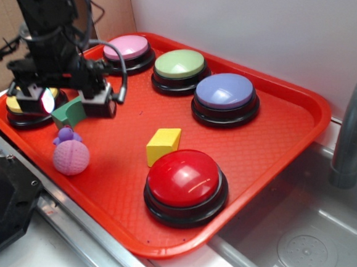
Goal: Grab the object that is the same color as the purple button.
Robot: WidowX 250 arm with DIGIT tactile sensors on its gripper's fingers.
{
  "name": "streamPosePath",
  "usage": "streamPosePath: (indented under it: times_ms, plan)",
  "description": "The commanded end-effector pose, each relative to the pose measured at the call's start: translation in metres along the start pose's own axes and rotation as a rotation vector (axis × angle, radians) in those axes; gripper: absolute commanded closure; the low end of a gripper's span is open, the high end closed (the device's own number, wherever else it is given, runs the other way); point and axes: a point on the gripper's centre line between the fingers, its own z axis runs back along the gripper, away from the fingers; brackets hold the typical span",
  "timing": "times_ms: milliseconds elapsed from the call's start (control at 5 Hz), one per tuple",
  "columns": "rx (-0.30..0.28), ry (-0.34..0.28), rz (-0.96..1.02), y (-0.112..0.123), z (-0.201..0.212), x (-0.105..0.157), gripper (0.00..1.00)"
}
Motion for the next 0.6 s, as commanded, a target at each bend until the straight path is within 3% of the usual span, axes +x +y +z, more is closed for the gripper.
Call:
streamPosePath:
  times_ms: [0, 400]
  plan:
    - [0.029, -0.031, 0.003, 0.009, -0.036, 0.008, 0.0]
    - [0.023, -0.028, 0.01, 0.014, -0.05, 0.006, 0.0]
